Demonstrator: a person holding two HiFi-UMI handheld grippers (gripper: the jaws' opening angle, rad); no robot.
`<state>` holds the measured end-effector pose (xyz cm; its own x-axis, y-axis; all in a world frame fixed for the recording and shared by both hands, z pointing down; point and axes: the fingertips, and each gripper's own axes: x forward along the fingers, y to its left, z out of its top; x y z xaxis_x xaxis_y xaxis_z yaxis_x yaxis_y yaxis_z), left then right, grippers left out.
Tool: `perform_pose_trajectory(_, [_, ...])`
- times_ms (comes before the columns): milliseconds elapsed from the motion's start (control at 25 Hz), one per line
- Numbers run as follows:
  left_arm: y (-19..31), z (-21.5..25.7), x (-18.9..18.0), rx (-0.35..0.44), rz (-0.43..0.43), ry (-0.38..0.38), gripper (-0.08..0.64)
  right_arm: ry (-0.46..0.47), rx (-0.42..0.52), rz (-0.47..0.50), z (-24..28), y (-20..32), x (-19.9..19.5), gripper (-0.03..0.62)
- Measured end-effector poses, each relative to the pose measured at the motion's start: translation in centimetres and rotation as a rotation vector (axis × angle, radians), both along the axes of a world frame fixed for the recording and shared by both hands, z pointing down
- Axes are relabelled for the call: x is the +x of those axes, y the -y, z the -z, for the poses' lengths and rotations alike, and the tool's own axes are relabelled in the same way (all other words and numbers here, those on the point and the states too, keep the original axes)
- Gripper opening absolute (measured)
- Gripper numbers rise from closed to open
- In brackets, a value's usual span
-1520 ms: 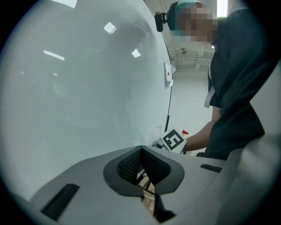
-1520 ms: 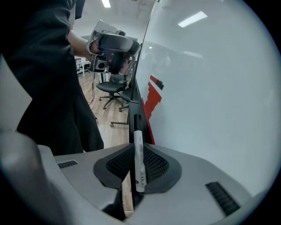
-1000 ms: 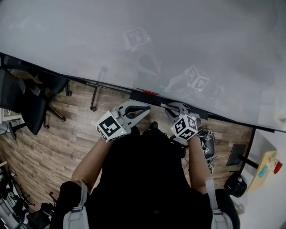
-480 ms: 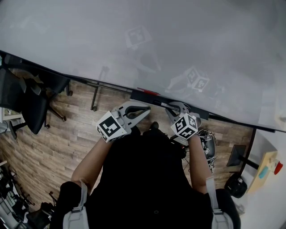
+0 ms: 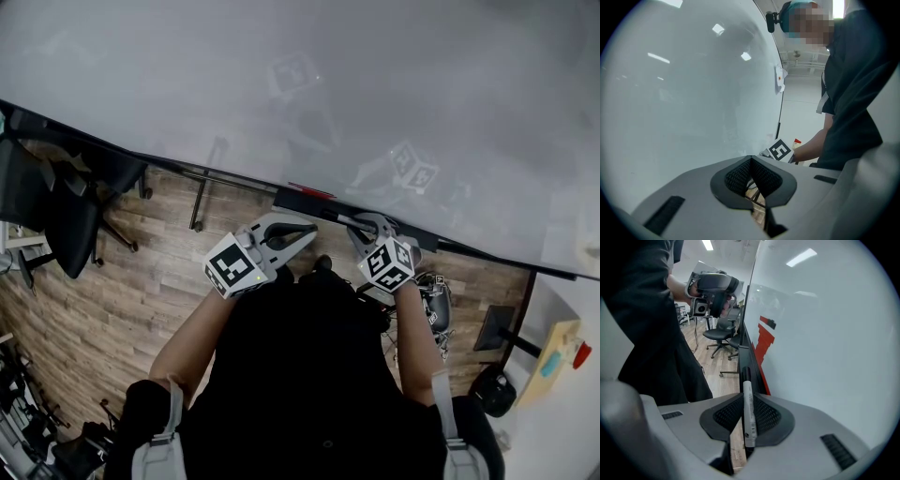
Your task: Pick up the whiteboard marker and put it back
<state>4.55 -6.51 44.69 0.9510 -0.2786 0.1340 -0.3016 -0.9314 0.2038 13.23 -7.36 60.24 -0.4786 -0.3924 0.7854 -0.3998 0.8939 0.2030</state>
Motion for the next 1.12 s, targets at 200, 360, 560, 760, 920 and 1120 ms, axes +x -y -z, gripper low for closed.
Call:
perform_pose_trajectory(200, [-0.2, -0.2, 0.2, -0.003, -0.002, 0.001, 0.012, 0.014, 0.011, 0.000, 0.3, 0.1, -0.1, 0.072])
perform_pose_trajectory(360, [-0.3, -0.3, 0.2, -0.005, 0.000, 0.002, 0.012, 0.023, 0.019, -0.002, 0.5, 0.3, 0.0, 0.072])
perform_pose_trajectory(560, [-0.1, -0.2, 0.0, -0.004, 0.007, 0.000, 0.012, 0.039, 0.036, -0.006, 1.2, 0.5, -0.2, 0.072])
perform_pose_trajectory(760, [0.1, -0.2, 0.2, 0.000, 0.006, 0.002, 0.012, 0.079, 0.054, -0.012, 2.7, 0.8, -0.6, 0.072])
perform_pose_trajectory(920, [0.3, 0.1, 0.7, 0.004, 0.002, -0.002, 0.012, 0.132, 0.068, -0.004, 4.8, 0.8, -1.4, 0.071])
perform_pose_trajectory(1120, [1.4, 1.3, 1.1, 0.019, 0.019, -0.003, 0.012, 0.214, 0.097, 0.035, 8.2, 0.3, -2.9, 0.063])
